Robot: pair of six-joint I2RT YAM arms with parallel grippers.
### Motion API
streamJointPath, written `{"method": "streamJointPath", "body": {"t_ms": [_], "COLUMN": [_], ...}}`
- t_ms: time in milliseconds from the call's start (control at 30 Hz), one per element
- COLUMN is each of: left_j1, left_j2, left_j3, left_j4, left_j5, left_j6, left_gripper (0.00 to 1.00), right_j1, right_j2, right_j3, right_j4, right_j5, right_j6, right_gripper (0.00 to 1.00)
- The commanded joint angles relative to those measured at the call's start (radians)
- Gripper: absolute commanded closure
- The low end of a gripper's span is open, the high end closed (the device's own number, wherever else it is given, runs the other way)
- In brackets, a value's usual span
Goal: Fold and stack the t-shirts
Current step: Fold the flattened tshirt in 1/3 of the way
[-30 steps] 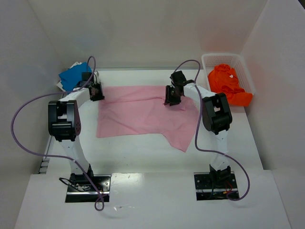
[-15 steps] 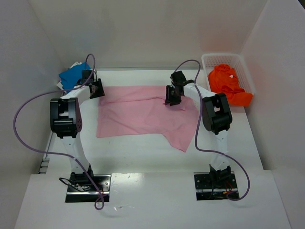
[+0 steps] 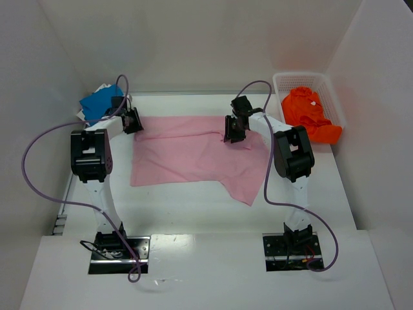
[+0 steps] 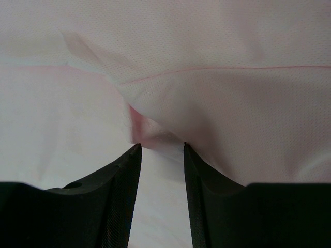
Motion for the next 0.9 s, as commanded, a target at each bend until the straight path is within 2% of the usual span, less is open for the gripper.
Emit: {"method": "streamJointPath", "body": {"t_ms": [0,267,400,600,867], "left_j1": [0.019,0.038,0.038,0.038,0.038], "left_j2": [0.016,0.054,0.079,0.114,0.153], "left_j3": [0.022,0.059,0.104,0.165,0.193], "left_j4": [0.054,0.054,0.065,0.043,0.034], "left_j5": [0.044,0.054,0.063,0.082,0.112], "left_j6": [-0.028,-0.050,-0.050,-0.031,-0.031], "left_gripper": [0.60,0.66,0.66,0.54,0.56], "right_j1": [0.009,0.000,-0.010,-0.010,-0.010], "right_j2": [-0.046,-0.046,-0.046,-0.046,-0.046], "right_j3": [0.030,0.030,0.030,0.021,0.021], "right_j4": [-0.019,-0.028,-0.028,-0.028,-0.028], "right_j5": [0.028,0.037,0.037,0.037,0.046], "right_j6": [-0.017,-0.017,-0.026,-0.026,-0.026], "right_gripper": [0.55,0.54,0.54,0.54,0.54]}}
